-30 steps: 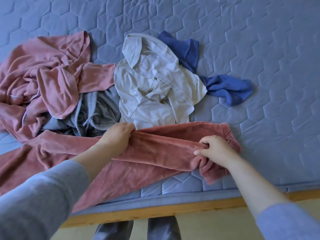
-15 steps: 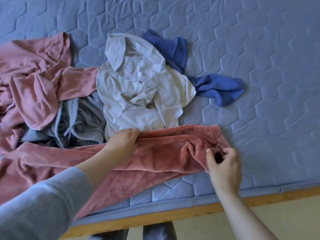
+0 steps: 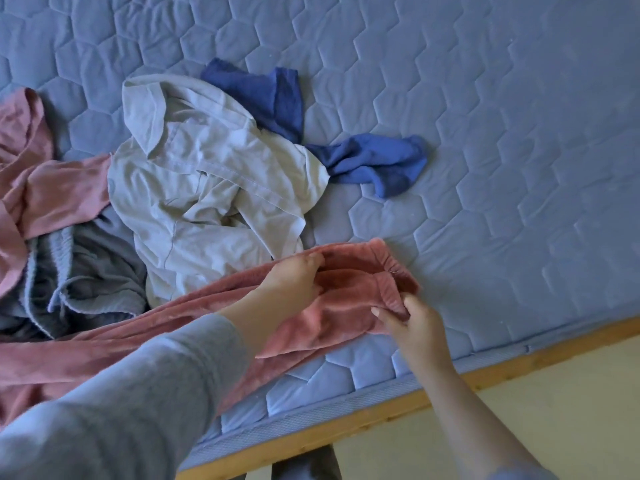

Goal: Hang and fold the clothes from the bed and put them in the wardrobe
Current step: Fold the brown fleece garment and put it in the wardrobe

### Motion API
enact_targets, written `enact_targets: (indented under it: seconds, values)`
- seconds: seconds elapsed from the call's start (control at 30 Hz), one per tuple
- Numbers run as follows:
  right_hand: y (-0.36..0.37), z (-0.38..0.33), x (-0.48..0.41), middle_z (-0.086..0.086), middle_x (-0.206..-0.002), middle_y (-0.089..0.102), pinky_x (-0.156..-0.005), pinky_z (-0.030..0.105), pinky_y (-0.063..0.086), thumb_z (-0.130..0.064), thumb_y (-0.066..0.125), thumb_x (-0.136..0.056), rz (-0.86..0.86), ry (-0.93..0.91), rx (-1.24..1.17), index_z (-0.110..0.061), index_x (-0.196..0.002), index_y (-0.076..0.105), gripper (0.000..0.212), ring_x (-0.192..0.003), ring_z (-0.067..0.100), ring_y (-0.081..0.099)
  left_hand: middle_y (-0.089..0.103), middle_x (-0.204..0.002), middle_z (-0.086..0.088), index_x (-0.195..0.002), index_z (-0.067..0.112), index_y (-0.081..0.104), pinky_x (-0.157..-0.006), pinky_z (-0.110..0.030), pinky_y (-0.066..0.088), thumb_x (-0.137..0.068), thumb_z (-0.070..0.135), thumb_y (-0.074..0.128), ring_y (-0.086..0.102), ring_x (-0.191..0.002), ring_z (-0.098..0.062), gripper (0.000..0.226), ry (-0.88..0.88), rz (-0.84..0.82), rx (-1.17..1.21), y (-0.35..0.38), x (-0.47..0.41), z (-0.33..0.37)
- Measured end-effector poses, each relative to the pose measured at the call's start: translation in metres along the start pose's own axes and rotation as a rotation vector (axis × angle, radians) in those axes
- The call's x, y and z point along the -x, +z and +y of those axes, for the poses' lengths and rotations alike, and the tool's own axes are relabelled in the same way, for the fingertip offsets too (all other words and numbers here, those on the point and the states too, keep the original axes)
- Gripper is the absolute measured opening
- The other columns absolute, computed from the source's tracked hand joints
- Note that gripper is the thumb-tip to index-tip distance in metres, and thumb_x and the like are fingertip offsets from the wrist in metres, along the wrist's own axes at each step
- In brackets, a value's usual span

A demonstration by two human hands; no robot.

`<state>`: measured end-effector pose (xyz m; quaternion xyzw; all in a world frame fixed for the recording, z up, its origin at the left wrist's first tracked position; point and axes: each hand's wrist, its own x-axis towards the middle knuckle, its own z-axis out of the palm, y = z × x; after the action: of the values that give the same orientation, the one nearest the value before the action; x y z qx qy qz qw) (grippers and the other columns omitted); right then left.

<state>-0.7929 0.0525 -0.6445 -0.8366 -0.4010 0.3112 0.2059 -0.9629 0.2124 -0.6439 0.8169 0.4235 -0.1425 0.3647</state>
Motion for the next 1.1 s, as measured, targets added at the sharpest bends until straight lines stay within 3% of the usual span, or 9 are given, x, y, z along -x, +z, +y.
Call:
enact_targets:
  seconds: [0.23,0.33,0.43,0.57,0.7,0.8,0.87,0.97,1.1]
  values:
    - [-0.028,-0.016,-0.025,-0.008,-0.045,0.031,-0.046,0.019,0.026,-0.048,0.064,-0.085,0.134,-0.125,-0.047,-0.027,-0.059,0.03,0.048,-0.046,0.009,0.036,0.063,-0.1,-0.009,-0.096,0.013,0.064,-0.072,-0.035,0.043,-0.091,0.019,0.056,0.059,-0.093,-0.032,0.012,-0.118,0.226,0.095,-0.011,-0.014,-0.01]
    - [-0.021,-0.011,-0.036,-0.007,-0.056,0.042,-0.056,0.03,0.028,-0.043,0.06,-0.092,0.013,-0.112,0.136,-0.021,-0.067,0.039,0.039,-0.057,0.017,0.046,0.056,-0.101,-0.009,-0.096,0.012,0.064,-0.072,-0.037,0.042,-0.091,0.026,0.057,0.056,-0.097,-0.033,0.017,-0.138,0.2,0.019,-0.01,-0.015,-0.015]
    - [-0.008,-0.013,-0.045,0.004,-0.069,0.053,-0.062,0.032,0.032,-0.041,0.057,-0.095,-0.071,0.0,0.187,-0.013,-0.079,0.053,0.032,-0.077,0.033,0.056,0.052,-0.112,-0.011,-0.106,0.012,0.067,-0.09,-0.045,0.045,-0.092,0.033,0.057,0.049,-0.109,-0.034,0.026,-0.156,0.141,-0.022,-0.007,-0.018,-0.018]
    - [-0.009,-0.006,-0.07,0.002,-0.063,0.051,-0.069,0.04,0.045,-0.043,0.067,-0.087,-0.004,-0.064,0.104,-0.012,-0.065,0.048,0.042,-0.071,0.029,0.052,0.055,-0.111,-0.013,-0.102,0.008,0.064,-0.088,-0.041,0.046,-0.092,0.036,0.057,0.052,-0.105,-0.032,0.031,-0.131,0.069,-0.008,0.001,-0.053,-0.004]
    - [-0.005,-0.011,-0.071,0.012,-0.109,0.058,-0.094,0.037,0.043,-0.038,0.074,-0.082,-0.059,-0.051,0.0,-0.008,-0.069,0.066,0.034,-0.104,0.027,0.054,0.062,-0.093,-0.011,-0.087,0.008,0.061,-0.066,-0.032,0.041,-0.09,0.032,0.059,0.058,-0.09,-0.031,0.024,-0.105,0.067,0.069,0.002,-0.059,0.004]
    - [-0.003,-0.003,-0.073,0.008,-0.097,0.053,-0.074,0.027,0.037,-0.041,0.069,-0.086,-0.218,0.06,0.059,-0.018,-0.055,0.05,0.043,-0.087,0.023,0.055,0.061,-0.088,-0.009,-0.085,0.008,0.059,-0.065,-0.033,0.041,-0.09,0.029,0.059,0.058,-0.089,-0.031,0.022,-0.121,0.104,0.09,0.006,-0.058,0.007]
    - [-0.008,-0.001,-0.079,0.007,-0.082,0.049,-0.064,0.03,0.032,-0.042,0.063,-0.09,-0.2,0.098,0.141,-0.019,-0.054,0.041,0.048,-0.076,0.025,0.052,0.062,-0.098,-0.01,-0.092,0.008,0.057,-0.069,-0.035,0.044,-0.093,0.03,0.055,0.058,-0.093,-0.031,0.023,-0.122,0.114,0.047,0.009,-0.059,0.01]
    - [-0.012,-0.003,-0.083,0.006,-0.074,0.047,-0.061,0.032,0.03,-0.04,0.056,-0.095,-0.038,0.113,0.23,-0.02,-0.056,0.031,0.051,-0.074,0.031,0.052,0.062,-0.102,-0.011,-0.1,0.008,0.053,-0.07,-0.037,0.044,-0.096,0.032,0.05,0.059,-0.094,-0.033,0.024,-0.144,0.143,0.014,0.012,-0.062,0.014]
    - [-0.001,-0.007,-0.076,0.011,-0.09,0.055,-0.068,0.036,0.038,-0.039,0.055,-0.096,0.025,0.144,0.198,-0.016,-0.071,0.042,0.036,-0.088,0.033,0.055,0.062,-0.104,-0.012,-0.103,0.008,0.049,-0.076,-0.04,0.047,-0.096,0.035,0.051,0.059,-0.097,-0.034,0.027,-0.184,0.151,0.02,0.013,-0.063,0.018]
